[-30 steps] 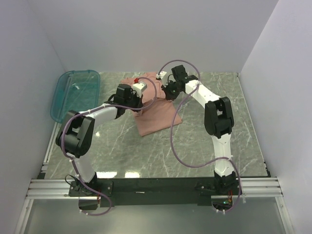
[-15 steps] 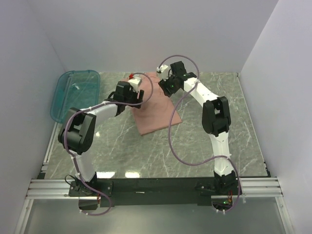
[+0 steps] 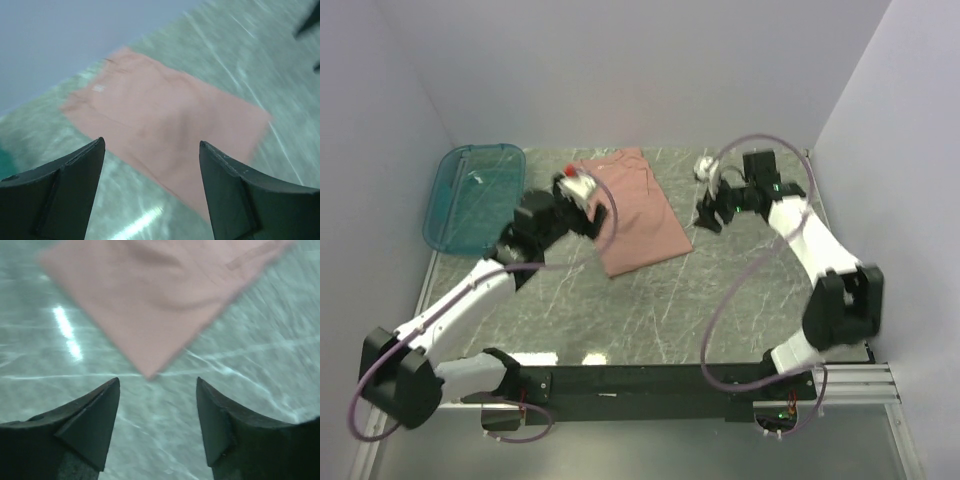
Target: Fold and stack the t-shirts
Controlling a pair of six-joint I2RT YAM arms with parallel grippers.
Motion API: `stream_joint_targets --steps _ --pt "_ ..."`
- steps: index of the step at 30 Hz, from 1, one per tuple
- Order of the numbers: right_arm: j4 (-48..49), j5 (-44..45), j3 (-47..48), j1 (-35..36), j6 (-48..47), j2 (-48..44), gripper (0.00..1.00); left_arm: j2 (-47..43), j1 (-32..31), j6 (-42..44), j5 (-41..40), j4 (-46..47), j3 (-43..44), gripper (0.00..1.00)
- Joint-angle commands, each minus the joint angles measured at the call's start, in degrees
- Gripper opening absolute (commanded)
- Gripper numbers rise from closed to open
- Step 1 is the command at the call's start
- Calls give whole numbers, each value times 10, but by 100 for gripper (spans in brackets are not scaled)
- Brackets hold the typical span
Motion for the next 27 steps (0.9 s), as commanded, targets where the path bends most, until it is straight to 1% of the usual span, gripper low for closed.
stream_joint_targets --steps 1,2,3,4,5,6,7,8,9,10,11,12,14,15,16,19,22,23,24,27 --pt "51 -81 -141 18 -93 -126 70 -37 -69 89 37 -69 -85 80" --pt "71 -82 -164 16 -82 -184 73 -69 -105 99 26 -68 -104 80" --pt "93 -86 -187 2 -68 -214 83 -85 -121 106 16 -59 -123 81" --pt "144 -92 -229 -9 -50 -241 85 -102 -134 121 9 -55 -141 81" --pt "166 -106 -249 -20 -17 -285 85 -132 -155 129 3 -55 -175 82" --pt "186 -114 -268 -41 -2 -304 86 -145 -164 139 -4 -39 -188 83" --pt "224 -115 -300 -47 17 -318 86 -155 -174 154 -11 -40 -198 84" --pt "230 -105 -310 -51 56 -333 86 -169 -186 161 -24 -43 -209 86" --pt "218 -112 -312 -55 50 -333 86 -171 -190 164 -32 -49 -211 88" --pt "180 -122 -312 -59 33 -331 86 -172 -191 165 -33 -49 -213 91" --pt "170 -132 -313 -61 32 -321 86 -171 -191 162 -44 -49 -215 99" --pt "162 -150 -315 -62 32 -316 86 -170 -191 156 -47 -48 -217 99" --pt "162 -156 -327 -66 29 -313 86 -159 -191 147 -47 -34 -217 99" --pt "188 -134 -335 -65 35 -316 86 -152 -191 147 -44 -31 -217 99" --pt "207 -121 -339 -68 66 -321 86 -145 -191 149 -41 -30 -214 99" --pt "259 -88 -354 -73 114 -339 88 -112 -192 158 -28 -35 -206 99" --pt "297 -71 -372 -80 140 -353 89 -90 -192 171 -24 -22 -208 98" --pt "292 -74 -370 -85 139 -349 89 -83 -192 174 -24 -15 -210 98" --pt "262 -78 -353 -85 137 -343 89 -79 -192 189 -22 0 -214 96" --pt "215 -99 -324 -85 116 -320 90 -56 -192 217 -13 31 -221 94"
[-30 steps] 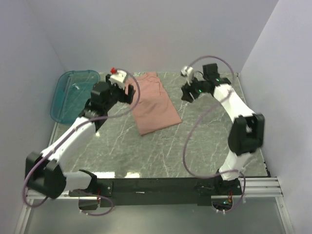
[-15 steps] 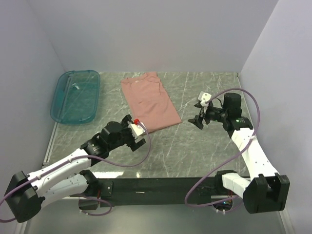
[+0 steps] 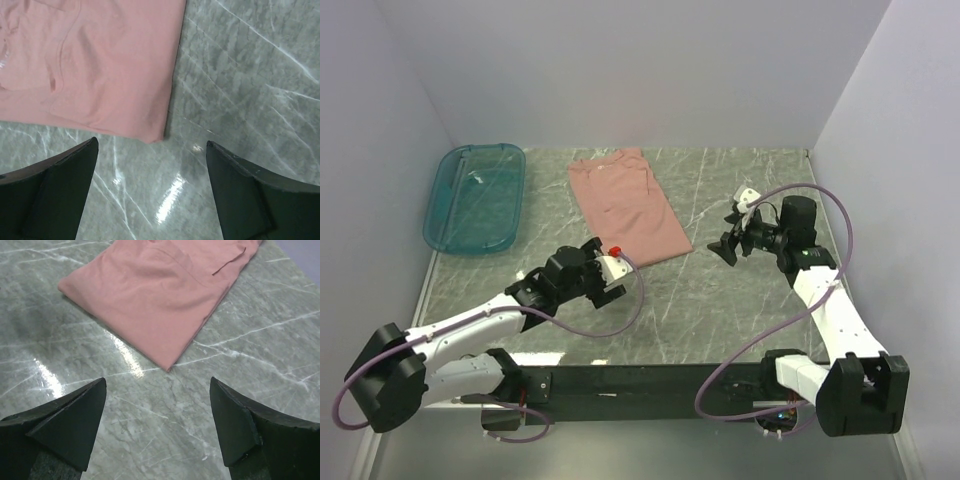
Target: Fold and stack the t-shirts
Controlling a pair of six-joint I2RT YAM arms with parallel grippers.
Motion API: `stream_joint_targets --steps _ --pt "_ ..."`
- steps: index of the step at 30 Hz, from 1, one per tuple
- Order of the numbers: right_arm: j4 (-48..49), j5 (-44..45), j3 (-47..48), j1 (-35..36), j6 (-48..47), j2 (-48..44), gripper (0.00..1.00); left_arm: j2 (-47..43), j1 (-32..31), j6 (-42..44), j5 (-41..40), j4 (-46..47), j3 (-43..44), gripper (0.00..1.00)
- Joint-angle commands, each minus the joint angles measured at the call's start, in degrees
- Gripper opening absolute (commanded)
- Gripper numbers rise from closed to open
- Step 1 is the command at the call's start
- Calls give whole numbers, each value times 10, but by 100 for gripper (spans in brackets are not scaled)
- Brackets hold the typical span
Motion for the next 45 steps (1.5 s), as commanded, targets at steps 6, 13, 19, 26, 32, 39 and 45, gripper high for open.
stream_joint_targets --steps 6,13,19,26,32,39,45 --pt "-20 -13 37 -3 -2 12 90 102 -2 74 16 83 28 89" --pt "-45 -21 51 -3 -7 37 90 212 14 98 -6 113 58 81" --pt "-59 -25 59 -3 -15 48 90 271 33 107 14 82 95 68" --pt "-96 -21 61 6 -83 61 87 282 34 109 35 65 85 60" --pt "-76 48 18 60 -173 37 87 301 34 109 33 59 92 28" --pt "-75 85 9 92 -216 40 86 319 34 103 21 74 89 1" --pt "-48 103 -56 111 -385 7 90 275 20 100 46 64 64 0"
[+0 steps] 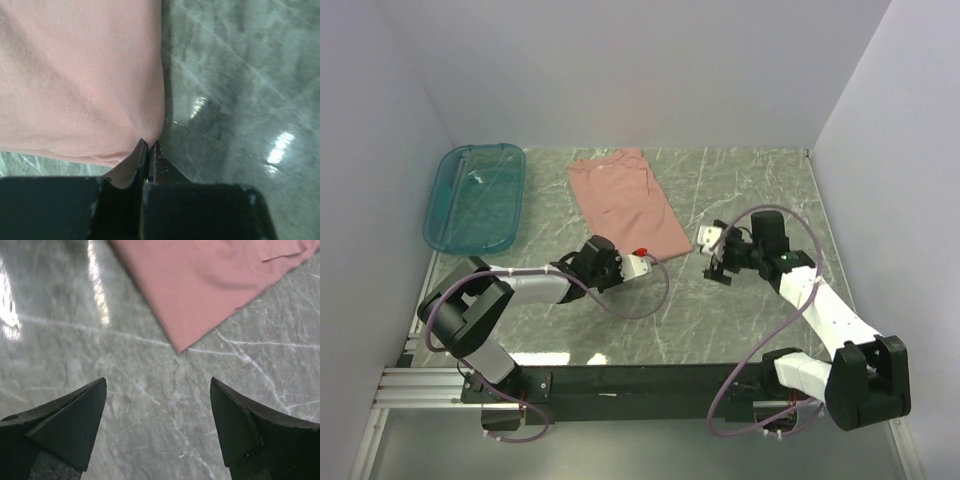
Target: Fold and stack the t-shirts
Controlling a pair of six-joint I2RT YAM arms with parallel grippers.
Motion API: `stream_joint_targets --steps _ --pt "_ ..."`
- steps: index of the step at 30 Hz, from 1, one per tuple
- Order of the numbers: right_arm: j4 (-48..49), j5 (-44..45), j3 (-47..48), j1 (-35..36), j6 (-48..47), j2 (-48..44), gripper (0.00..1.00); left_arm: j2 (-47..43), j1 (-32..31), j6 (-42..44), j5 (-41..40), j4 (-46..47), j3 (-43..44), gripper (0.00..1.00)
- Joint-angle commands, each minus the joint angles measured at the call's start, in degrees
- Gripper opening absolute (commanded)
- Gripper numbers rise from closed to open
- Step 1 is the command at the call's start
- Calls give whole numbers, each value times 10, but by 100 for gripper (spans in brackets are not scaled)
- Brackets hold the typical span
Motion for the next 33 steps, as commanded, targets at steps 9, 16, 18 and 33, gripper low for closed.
stream_joint_targets --steps 9,16,18,33 --pt "49 95 -44 75 -269 58 95 -130 -111 -34 51 -113 -57 1" --pt "60 134 -47 131 -292 117 92 -189 -147 -79 40 -137 -86 1" --pt "48 127 -35 139 -282 130 89 -193 -148 -83 40 -138 -89 1" --pt "62 177 -13 196 -262 221 56 -203 -149 -83 32 -132 -97 1"
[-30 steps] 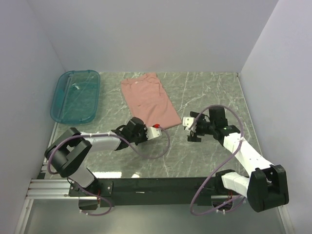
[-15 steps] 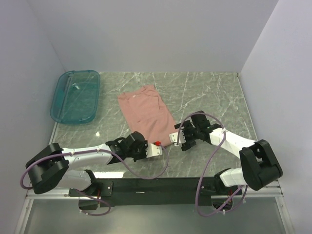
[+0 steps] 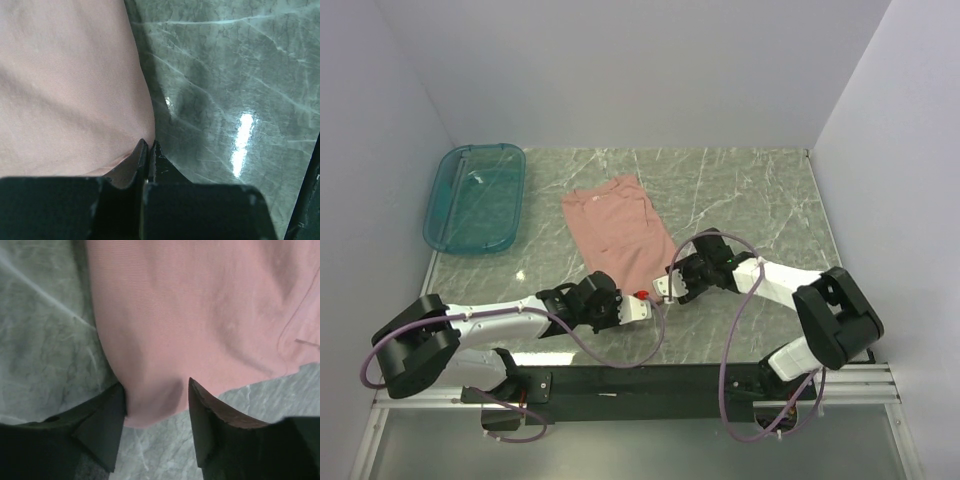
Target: Fold and stack the t-shirts
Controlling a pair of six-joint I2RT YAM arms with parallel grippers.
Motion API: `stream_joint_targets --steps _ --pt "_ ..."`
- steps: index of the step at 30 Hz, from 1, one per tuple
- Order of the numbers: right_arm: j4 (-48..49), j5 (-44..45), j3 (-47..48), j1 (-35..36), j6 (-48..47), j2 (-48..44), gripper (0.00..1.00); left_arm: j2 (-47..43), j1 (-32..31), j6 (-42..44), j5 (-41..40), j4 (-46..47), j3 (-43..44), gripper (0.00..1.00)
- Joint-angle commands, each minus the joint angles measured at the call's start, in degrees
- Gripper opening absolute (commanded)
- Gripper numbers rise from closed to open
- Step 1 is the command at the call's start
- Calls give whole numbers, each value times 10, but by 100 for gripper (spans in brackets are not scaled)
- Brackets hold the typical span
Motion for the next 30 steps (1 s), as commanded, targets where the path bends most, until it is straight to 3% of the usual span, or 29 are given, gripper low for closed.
stream_joint_targets --steps 1,7,9,14,17,21,25,30 --pt "-21 23 18 6 9 32 52 -21 -5 -6 4 7 -8 1" --pt "-40 14 17 7 0 25 5 -25 -5 -6 0 11 -12 1" --pt "-73 7 21 7 -5 15 0 -29 -4 -6 3 11 -13 0" --pt "-175 -20 19 3 13 -79 0 -56 -9 -28 46 -6 -7 1" --pt "-296 -54 4 3 15 -158 0 -77 -35 -51 76 -21 -2 0" --pt "-369 -101 -31 4 35 -267 0 -108 -109 -46 79 -37 9 0" --pt "-383 -115 -45 2 89 -319 0 -129 -115 -55 90 -52 14 0" --pt "-294 -88 -19 2 177 -292 0 -167 -85 -27 22 -28 -1 0"
